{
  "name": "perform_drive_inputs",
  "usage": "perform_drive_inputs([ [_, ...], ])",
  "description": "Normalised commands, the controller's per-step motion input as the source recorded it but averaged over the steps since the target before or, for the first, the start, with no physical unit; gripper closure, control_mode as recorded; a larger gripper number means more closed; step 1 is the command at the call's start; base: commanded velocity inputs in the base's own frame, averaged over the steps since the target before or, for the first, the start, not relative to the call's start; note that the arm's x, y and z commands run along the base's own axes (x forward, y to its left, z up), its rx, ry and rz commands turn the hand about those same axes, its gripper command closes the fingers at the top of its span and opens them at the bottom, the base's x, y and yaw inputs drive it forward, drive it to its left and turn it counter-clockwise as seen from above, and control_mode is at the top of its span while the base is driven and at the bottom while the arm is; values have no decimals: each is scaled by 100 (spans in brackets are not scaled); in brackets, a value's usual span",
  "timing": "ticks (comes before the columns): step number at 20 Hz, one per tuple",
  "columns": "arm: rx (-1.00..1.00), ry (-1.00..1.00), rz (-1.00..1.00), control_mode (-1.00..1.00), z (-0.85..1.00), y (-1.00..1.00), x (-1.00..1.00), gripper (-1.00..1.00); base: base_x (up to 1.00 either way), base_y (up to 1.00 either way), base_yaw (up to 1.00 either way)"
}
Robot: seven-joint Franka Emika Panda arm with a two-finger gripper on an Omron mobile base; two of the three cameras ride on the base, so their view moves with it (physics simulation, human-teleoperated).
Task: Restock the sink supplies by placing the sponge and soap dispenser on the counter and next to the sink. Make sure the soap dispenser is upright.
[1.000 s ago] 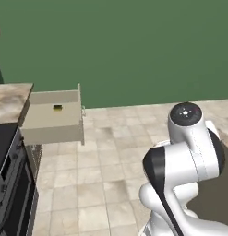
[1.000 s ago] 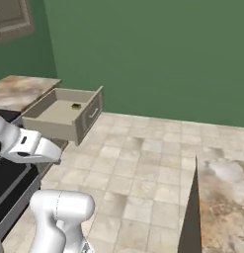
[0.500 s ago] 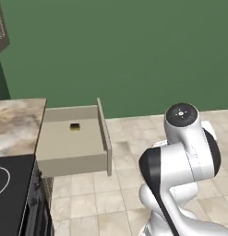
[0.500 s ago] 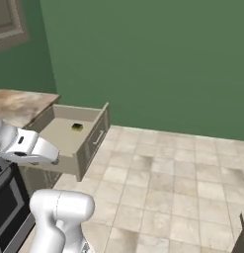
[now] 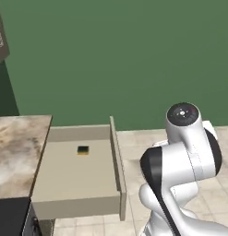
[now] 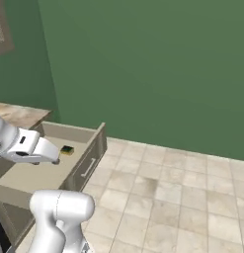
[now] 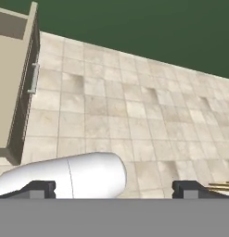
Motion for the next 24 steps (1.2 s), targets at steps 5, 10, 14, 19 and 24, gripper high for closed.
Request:
perform_drive_inputs([
  [5,0,0,0,100,0,0,0,-100,71,-57,27],
  [10,0,0,0,100,0,0,0,-100,32,-85,28],
  [14,0,0,0,100,0,0,0,-100,9,-92,32],
  [19,0,0,0,100,0,0,0,-100,15,-51,41],
  [24,0,0,0,100,0,0,0,-100,48,-6,62],
])
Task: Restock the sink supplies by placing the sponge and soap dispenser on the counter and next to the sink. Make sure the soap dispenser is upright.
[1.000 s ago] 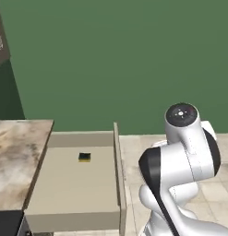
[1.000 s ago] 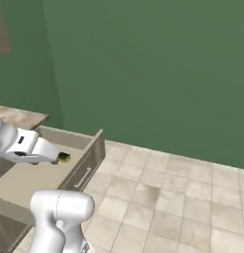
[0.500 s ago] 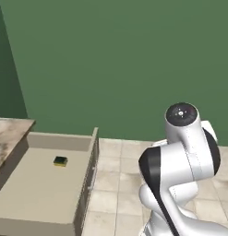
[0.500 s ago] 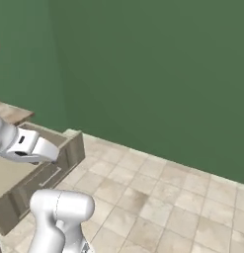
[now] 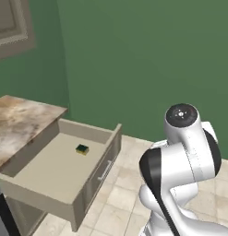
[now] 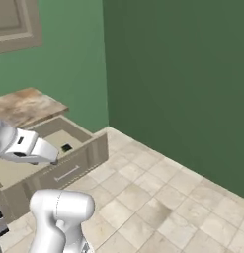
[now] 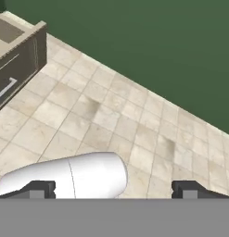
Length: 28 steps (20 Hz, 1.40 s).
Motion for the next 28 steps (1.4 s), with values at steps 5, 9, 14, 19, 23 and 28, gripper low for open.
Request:
perform_drive_inputs([
  [5,0,0,0,100,0,0,0,-100,57,-27,61],
  [9,0,0,0,100,0,0,0,-100,65,-74,51],
  [14,0,0,0,100,0,0,0,-100,60,-56,51],
  [19,0,0,0,100,0,0,0,-100,23,-38,51],
  [23,0,0,0,100,0,0,0,-100,10,-32,50],
  [28,0,0,0,100,0,0,0,-100,28,-29,46],
])
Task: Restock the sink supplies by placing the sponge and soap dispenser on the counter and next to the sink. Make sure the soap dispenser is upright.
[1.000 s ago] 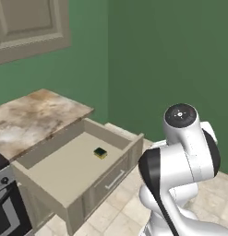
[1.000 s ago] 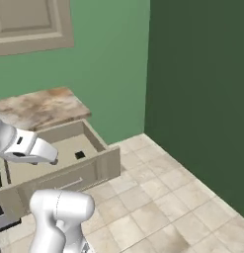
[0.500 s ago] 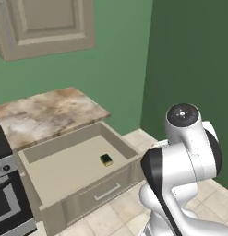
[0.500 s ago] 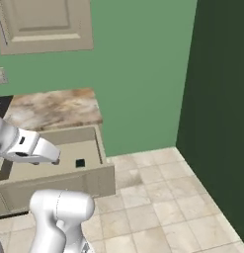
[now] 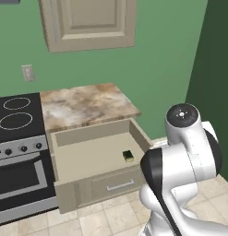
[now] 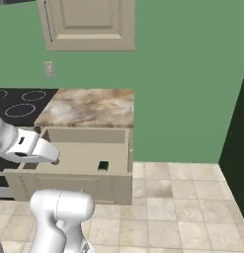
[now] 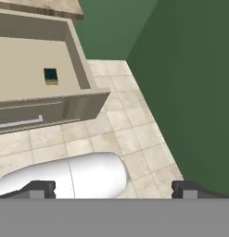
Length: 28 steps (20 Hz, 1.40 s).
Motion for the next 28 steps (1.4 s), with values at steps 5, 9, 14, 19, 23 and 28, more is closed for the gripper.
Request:
perform_drive_inputs([
  [5,0,0,0,100,0,0,0,-100,33,-17,27],
  [9,1,0,2,-100,-13,-5,33,-100,24,-9,4],
  [14,2,3,1,-100,-49,-2,92,-100,0,0,0],
  [19,0,16,0,-100,-74,15,100,-100,0,0,0],
  [23,1,20,0,-100,-84,16,93,-100,0,0,0],
  [28,10,15,0,-100,-73,0,88,-100,0,0,0],
])
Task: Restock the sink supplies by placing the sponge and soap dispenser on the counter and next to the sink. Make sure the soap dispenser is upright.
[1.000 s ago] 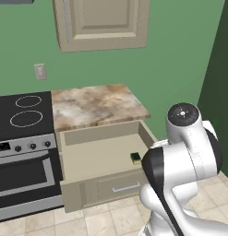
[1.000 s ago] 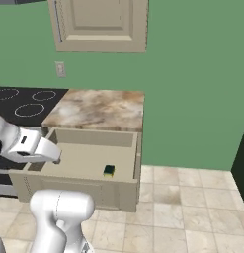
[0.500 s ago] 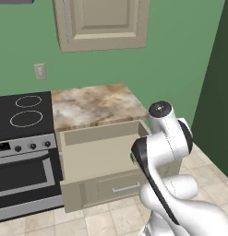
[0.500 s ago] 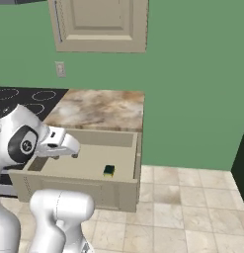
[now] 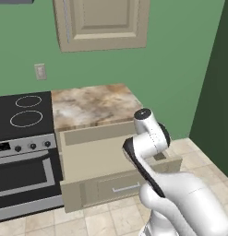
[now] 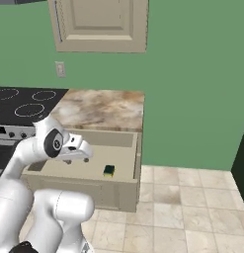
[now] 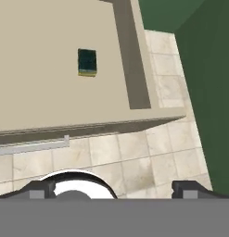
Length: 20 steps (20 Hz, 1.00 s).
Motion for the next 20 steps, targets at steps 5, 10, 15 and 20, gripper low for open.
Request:
perform_drive_inputs([
  [5,16,2,0,-100,-54,-32,42,-100,0,0,0],
  [10,15,0,0,-100,-55,-44,25,-100,0,0,0],
  [15,4,0,0,-100,-42,-6,51,-100,0,0,0],
  [20,0,1,-1,-100,-36,4,52,-100,0,0,0],
])
